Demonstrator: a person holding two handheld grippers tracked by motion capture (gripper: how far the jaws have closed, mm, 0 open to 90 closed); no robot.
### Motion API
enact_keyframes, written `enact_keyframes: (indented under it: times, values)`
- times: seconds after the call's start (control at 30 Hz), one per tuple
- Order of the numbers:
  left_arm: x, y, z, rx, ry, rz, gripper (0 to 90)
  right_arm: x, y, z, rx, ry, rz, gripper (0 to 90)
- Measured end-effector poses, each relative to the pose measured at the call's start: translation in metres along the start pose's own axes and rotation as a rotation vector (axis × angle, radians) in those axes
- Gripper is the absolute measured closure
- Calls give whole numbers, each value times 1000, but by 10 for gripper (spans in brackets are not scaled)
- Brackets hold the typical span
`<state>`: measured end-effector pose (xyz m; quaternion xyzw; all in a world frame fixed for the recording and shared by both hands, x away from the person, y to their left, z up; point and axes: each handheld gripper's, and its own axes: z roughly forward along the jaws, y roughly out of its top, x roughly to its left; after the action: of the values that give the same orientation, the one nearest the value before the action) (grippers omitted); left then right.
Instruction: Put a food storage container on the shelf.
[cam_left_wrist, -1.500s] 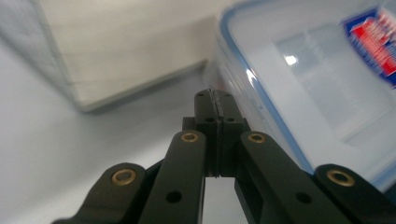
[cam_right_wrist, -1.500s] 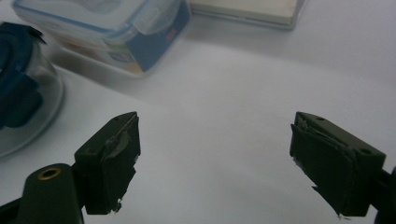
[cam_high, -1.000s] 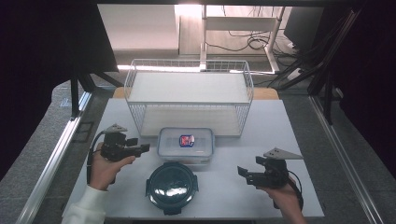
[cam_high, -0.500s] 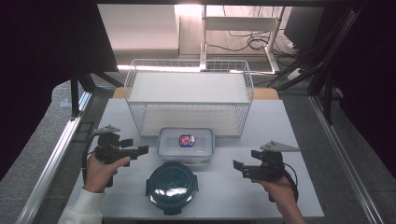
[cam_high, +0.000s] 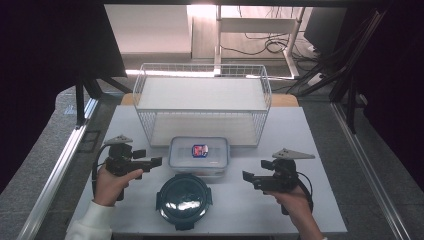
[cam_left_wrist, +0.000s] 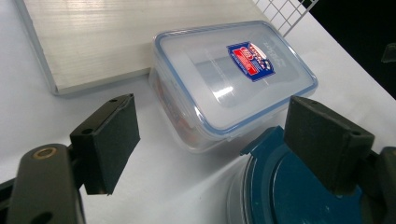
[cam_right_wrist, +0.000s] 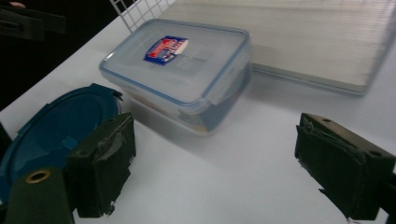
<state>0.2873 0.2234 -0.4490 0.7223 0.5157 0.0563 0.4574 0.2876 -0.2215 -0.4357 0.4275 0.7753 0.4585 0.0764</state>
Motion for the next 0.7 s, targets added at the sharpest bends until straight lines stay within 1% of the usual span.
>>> enact_keyframes:
  times: [0.03,0.1,0.17,0.23,0.3,0.37,0.4,0.47,0.53,0.6,0.7]
  values:
    - [0,0,1,0,-2,-2,174,1,2,3,3,7,4,122]
    - [1,2,4,-1,-21,-2,175,1,5,9,10,23,10,121]
    - [2,3,7,-21,-32,-8,175,1,10,17,12,61,34,110]
    - [4,5,11,-25,-40,-11,177,0,15,27,29,82,38,101]
    - [5,8,17,-13,-40,-12,185,-1,21,37,46,85,46,95]
    - [7,10,22,4,-34,-25,217,-3,25,46,59,94,55,85]
    - [8,11,25,9,-34,-37,224,-5,26,50,70,97,67,83]
    - [10,13,30,11,-37,-55,241,-9,28,58,72,109,96,82]
    - [13,14,36,17,-58,-67,246,-15,29,64,76,116,133,82]
    - [15,16,42,30,-73,-81,247,-19,29,70,81,118,154,82]
    - [19,18,51,52,-75,-103,237,-23,29,80,89,123,179,81]
